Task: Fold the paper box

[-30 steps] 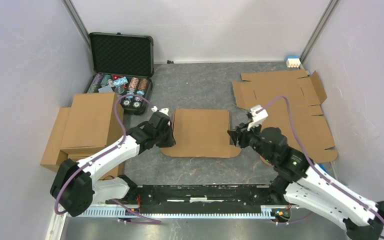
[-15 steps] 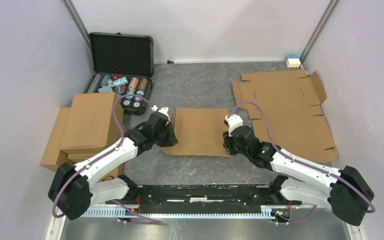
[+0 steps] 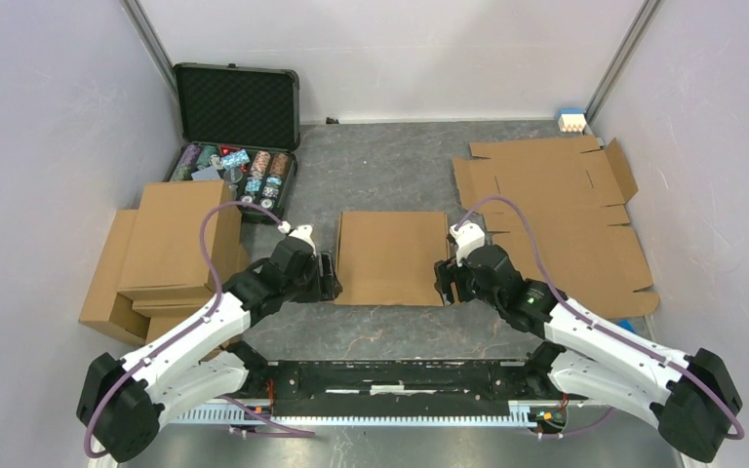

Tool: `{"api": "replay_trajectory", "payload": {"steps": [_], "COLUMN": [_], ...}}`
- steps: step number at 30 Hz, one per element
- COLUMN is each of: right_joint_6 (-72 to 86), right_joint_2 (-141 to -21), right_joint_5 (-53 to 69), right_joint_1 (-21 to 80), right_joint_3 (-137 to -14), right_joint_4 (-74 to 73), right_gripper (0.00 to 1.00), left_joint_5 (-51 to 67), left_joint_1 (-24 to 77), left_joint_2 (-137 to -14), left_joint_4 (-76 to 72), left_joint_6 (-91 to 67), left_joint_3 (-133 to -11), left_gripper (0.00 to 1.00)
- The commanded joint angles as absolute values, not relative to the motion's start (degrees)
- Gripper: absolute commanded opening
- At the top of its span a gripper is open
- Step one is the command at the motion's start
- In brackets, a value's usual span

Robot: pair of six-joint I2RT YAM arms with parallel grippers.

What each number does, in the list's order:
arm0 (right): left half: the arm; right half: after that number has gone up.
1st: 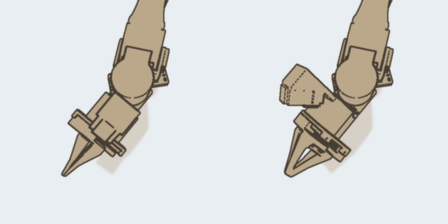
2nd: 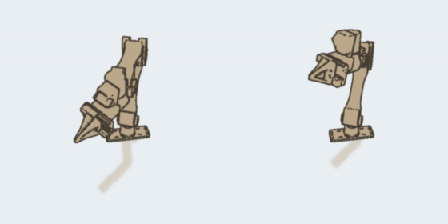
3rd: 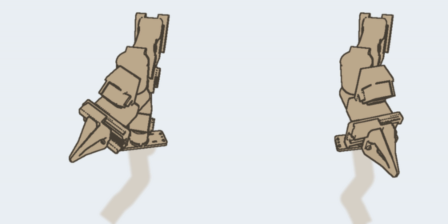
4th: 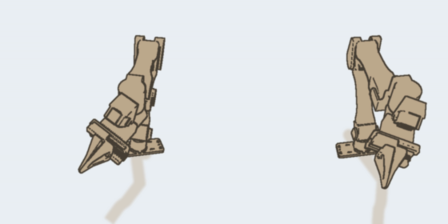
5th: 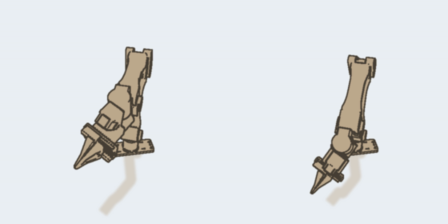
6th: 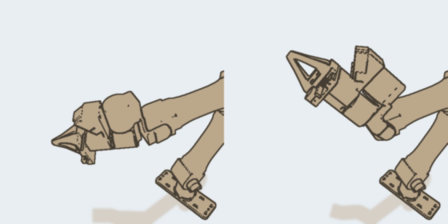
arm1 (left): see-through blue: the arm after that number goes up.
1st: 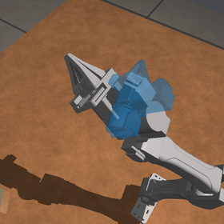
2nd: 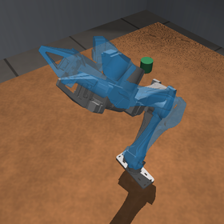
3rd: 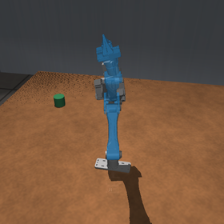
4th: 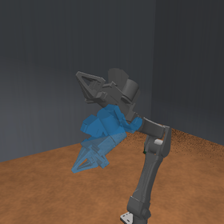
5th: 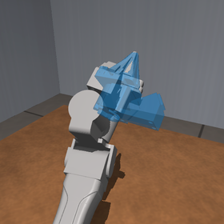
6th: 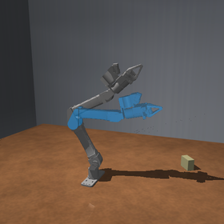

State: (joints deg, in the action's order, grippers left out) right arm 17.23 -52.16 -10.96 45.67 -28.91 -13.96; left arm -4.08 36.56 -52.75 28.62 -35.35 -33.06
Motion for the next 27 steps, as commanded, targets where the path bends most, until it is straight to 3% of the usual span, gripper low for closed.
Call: {"api": "replay_trajectory", "payload": {"steps": [1, 9, 15, 20, 23, 27], "right_joint_6": [14.5, 15.5, 18.6, 19.1, 19.6, 18.9], "right_joint_2": [-50.2, -56.7, -59.7, -64.9, -68.8, -73.7], "right_joint_5": [-11.4, -13.9, 2.7, 5.8, 4.5, -7.0], "right_joint_1": [45.5, 44.9, 37.0, 35.4, 35.4, 35.3], "right_joint_3": [-30.7, -36.4, -36.3, -39.8, -41.8, -44.8], "right_joint_4": [-16.0, -15.7, -7.6, -5.6, -4.4, -7.9], "right_gripper": [0.83, 0.88, 0.89, 0.87, 0.83, 0.82], "left_joint_5": [-2.4, -0.3, -2.3, -3.7, -5.2, -4.3], "left_joint_1": [36.6, 36.6, 36.6, 36.6, 36.5, 36.3], "left_joint_2": [-53.6, -56.1, -56.9, -53.5, -54.9, -61.2], "left_joint_4": [24.0, 15.2, 20.4, 19.1, 17.4, 14.4], "left_joint_6": [-37.0, -36.3, -33.2, -32.9, -33.0, -31.7], "left_joint_3": [-30.3, -27.5, -30.2, -30.1, -30.7, -33.8], "left_gripper": [0.74, 0.75, 0.82, 0.85, 0.87, 0.87]}}
